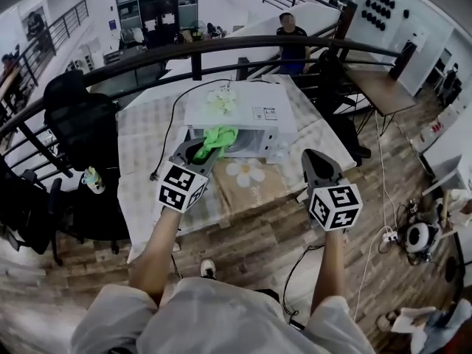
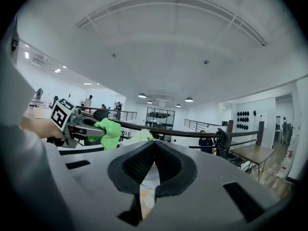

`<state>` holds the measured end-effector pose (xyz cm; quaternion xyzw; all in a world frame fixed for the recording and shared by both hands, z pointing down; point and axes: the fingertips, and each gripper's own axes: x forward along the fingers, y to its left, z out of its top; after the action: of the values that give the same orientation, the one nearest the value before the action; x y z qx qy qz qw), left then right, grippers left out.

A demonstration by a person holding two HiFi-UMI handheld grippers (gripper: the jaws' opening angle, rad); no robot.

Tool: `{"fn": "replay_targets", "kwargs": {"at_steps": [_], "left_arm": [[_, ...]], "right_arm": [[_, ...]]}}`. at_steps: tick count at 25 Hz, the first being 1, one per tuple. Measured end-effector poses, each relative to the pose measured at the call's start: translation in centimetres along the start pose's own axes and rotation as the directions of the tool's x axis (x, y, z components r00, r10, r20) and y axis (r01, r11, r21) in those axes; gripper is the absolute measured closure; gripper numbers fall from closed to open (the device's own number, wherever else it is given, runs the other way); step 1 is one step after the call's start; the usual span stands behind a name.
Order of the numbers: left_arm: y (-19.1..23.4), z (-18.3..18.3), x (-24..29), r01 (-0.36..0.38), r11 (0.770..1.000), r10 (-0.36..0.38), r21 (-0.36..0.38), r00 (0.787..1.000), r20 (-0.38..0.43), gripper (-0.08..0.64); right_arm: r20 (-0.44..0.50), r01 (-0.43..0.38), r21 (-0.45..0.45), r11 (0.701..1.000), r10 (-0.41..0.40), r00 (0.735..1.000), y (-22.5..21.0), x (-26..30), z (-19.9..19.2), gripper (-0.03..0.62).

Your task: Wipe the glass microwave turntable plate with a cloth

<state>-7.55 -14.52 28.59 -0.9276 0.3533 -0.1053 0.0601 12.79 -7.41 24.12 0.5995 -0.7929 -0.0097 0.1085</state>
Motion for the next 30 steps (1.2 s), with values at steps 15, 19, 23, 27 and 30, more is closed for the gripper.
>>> {"fn": "replay_targets", "kwargs": {"at_steps": [15, 19, 23, 27, 30], "left_arm": [[3.3, -9.0, 10.7, -0.142, 0.981, 0.116, -0.135, 0.976, -0.186, 0.479], [3.6, -14.1, 12.8, -0.187, 0.962, 0.13, -0.198, 0.954, -0.269, 0.479], [3.6, -18.6, 15.2, -0.195, 0.952, 0.118, -0.235, 0.944, -0.308, 0.479], [5.9, -22.8, 17.5, -0.255, 0.944, 0.171, -0.21, 0.921, -0.351, 0.479], [8.2, -25.6, 18.7, -0.312, 0.93, 0.22, -0.195, 0.896, -0.385, 0.479]], "right_arm": [[-0.132, -0.169, 0.028, 0.985, 0.171, 0.976, -6.0, 11.9, -7.9, 0.578], [-0.161, -0.185, 0.083, 0.979, 0.196, 0.967, -6.6, 13.9, -10.9, 0.578], [-0.176, -0.192, 0.116, 0.975, 0.21, 0.962, -6.7, 16.1, -13.5, 0.58], [-0.244, -0.171, 0.075, 0.982, 0.185, 0.952, -6.8, 18.3, -16.5, 0.578], [-0.269, -0.172, 0.034, 0.984, 0.175, 0.947, -5.9, 19.0, -18.0, 0.578]]}}
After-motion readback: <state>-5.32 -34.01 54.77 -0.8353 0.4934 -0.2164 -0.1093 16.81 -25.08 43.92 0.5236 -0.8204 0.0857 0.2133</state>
